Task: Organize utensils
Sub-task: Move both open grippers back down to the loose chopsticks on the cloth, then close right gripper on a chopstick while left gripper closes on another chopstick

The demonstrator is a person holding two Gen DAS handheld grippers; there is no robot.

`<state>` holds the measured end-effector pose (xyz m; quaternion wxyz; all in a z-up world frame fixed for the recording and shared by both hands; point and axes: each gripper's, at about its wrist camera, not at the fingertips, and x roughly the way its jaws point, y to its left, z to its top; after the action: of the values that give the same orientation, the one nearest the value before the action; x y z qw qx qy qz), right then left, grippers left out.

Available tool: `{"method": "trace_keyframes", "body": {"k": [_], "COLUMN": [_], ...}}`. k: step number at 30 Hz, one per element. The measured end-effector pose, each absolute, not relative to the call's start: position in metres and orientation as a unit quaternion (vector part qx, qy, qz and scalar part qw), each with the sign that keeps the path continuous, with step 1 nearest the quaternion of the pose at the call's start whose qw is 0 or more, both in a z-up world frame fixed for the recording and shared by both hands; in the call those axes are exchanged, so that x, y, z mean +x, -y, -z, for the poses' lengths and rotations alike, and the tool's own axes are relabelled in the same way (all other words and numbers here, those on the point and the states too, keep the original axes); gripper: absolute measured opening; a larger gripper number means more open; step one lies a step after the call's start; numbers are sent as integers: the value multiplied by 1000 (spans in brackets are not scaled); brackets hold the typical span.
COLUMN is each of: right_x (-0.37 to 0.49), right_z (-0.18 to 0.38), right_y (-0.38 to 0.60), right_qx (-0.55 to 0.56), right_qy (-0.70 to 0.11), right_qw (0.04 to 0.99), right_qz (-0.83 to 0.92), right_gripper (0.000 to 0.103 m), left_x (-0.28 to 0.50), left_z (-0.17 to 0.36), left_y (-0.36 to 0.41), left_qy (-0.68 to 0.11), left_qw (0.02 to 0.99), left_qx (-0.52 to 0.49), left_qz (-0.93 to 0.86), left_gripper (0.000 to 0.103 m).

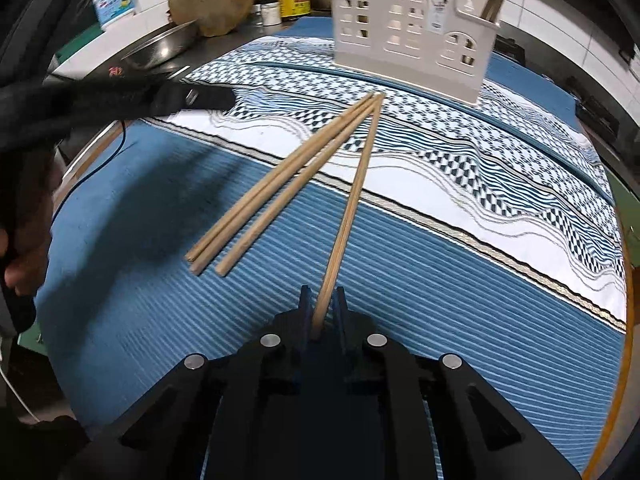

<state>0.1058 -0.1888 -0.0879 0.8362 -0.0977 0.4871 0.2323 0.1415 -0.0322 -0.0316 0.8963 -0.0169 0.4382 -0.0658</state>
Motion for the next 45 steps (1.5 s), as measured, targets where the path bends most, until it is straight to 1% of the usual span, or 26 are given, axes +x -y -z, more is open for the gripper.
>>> {"method": "trace_keyframes", "body": {"k": [8, 10, 16, 29, 45], "right_x": [113, 114, 111, 114, 114], "right_z": [89, 89, 89, 92, 92], "right_y": [201, 201, 201, 197, 201], "right_qx": [-83, -83, -81, -87, -84], "right_qy": [-490, -491, -491, -484, -483], "right_qw": [839, 839, 839, 842, 843], "right_qz": [-220, -220, -221, -222, -221], "right_gripper": [9, 9, 9, 9, 8], "left_x": [133, 133, 136, 139, 140], "left_z": [54, 59, 72, 72, 77], "left_y": [47, 49, 46, 53, 42], "left_qy": [-473, -480, -503, -497, -503], "left_qw": [875, 871, 857, 863, 862], "left_qx": [-4, -1, -12, 2, -4], "left_qz": [101, 106, 110, 84, 61], "left_gripper": [34, 32, 31, 31, 29]}}
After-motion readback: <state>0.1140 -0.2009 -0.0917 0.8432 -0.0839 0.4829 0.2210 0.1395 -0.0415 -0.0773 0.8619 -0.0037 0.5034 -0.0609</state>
